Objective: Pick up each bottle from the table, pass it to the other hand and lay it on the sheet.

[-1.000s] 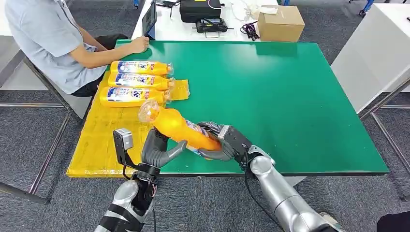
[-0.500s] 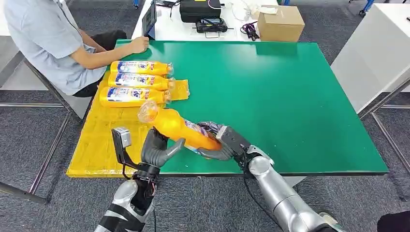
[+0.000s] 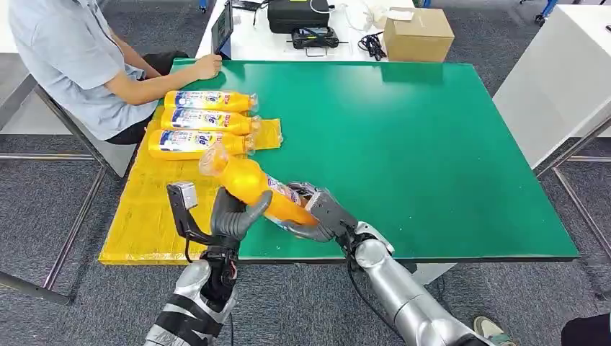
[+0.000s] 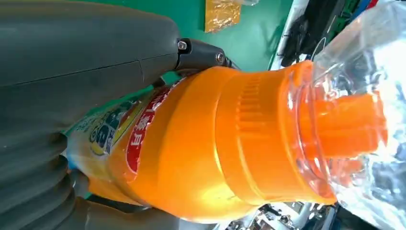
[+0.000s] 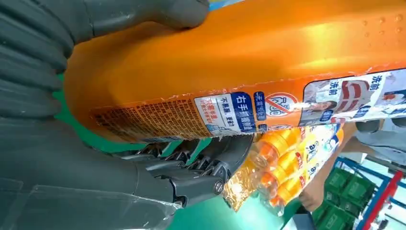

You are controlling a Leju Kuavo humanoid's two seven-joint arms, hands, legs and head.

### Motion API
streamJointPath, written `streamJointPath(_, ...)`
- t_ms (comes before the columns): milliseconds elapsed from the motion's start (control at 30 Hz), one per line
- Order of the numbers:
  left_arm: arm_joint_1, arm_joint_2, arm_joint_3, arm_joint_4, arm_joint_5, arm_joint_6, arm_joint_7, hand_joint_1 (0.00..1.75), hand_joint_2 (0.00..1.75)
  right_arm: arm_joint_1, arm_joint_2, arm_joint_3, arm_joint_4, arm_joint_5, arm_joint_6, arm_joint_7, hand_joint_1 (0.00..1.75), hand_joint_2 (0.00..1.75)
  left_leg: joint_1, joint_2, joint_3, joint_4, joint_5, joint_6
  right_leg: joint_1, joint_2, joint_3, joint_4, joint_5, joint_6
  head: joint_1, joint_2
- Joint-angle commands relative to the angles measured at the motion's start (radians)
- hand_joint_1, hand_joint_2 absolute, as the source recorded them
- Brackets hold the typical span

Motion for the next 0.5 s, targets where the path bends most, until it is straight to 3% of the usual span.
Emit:
streamJointPath(33, -0.06, 0.008, -0.002, 0.069, 0.004, 0.001, -0.001, 1.75, 1.75, -0.034, 0.0, 0.048, 0.09, 0.008, -0.003, 0.001, 1.75, 1.75, 0.001, 0.0, 0.001, 0.0, 0.0, -0.002, 0.002, 0.0, 0.002, -0.001, 0.0, -0.003, 0.0, 0.0)
streamJointPath(500, -0.06, 0.008, -0.002, 0.069, 0.004, 0.001, -0.001, 1.75, 1.75, -0.034, 0.0, 0.048, 0.09, 0.008, -0.003, 0.001, 1.75, 1.75, 0.002, 0.0, 0.001, 0.0, -0.001, -0.002, 0.002, 0.0, 0.002, 0.0, 0.0, -0.003, 0.0, 0.0)
